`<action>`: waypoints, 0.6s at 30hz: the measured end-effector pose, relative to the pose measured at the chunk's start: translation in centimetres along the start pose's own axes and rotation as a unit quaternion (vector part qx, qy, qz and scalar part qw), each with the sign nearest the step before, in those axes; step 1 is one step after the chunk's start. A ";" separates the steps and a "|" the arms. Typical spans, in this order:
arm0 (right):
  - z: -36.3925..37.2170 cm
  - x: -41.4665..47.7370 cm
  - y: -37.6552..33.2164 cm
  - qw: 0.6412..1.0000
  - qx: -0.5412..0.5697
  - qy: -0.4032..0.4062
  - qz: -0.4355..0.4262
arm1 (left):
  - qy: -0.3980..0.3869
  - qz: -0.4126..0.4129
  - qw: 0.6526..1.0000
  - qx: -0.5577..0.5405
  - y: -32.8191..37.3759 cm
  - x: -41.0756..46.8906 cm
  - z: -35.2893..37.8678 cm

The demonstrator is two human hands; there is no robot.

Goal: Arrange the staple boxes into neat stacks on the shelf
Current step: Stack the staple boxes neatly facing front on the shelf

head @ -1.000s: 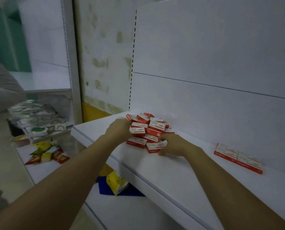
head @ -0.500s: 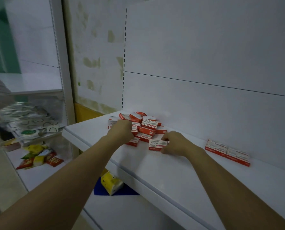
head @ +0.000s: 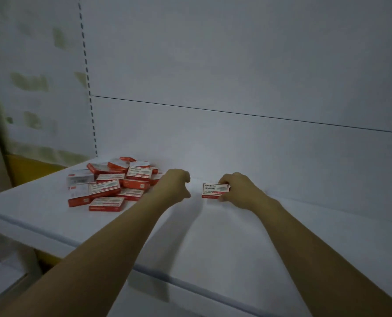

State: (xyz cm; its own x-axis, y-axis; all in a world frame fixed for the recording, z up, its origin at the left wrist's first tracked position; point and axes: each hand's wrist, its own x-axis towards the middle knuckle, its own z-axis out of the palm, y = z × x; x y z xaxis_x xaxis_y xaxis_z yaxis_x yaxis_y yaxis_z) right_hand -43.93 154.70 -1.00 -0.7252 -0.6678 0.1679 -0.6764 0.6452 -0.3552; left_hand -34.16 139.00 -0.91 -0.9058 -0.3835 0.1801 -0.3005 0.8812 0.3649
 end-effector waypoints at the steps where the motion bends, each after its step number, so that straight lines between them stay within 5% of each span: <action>1: -0.4 -0.3 0.7 1.000 -0.002 0.006 0.008 | -0.004 0.014 1.000 -0.008 0.8 0.4 0.5; 18: -2.6 -5.0 8.5 0.986 0.050 0.143 0.063 | 0.058 0.191 0.970 -0.135 9.6 3.0 7.5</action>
State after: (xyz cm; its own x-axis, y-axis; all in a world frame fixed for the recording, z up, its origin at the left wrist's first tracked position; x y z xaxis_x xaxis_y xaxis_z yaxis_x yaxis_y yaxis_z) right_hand -46.39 164.46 -2.42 -0.8189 -0.4436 0.3642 -0.5731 0.6668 -0.4763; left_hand -42.00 148.33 -3.69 -0.8912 -0.0851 0.4456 0.1544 0.8668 0.4742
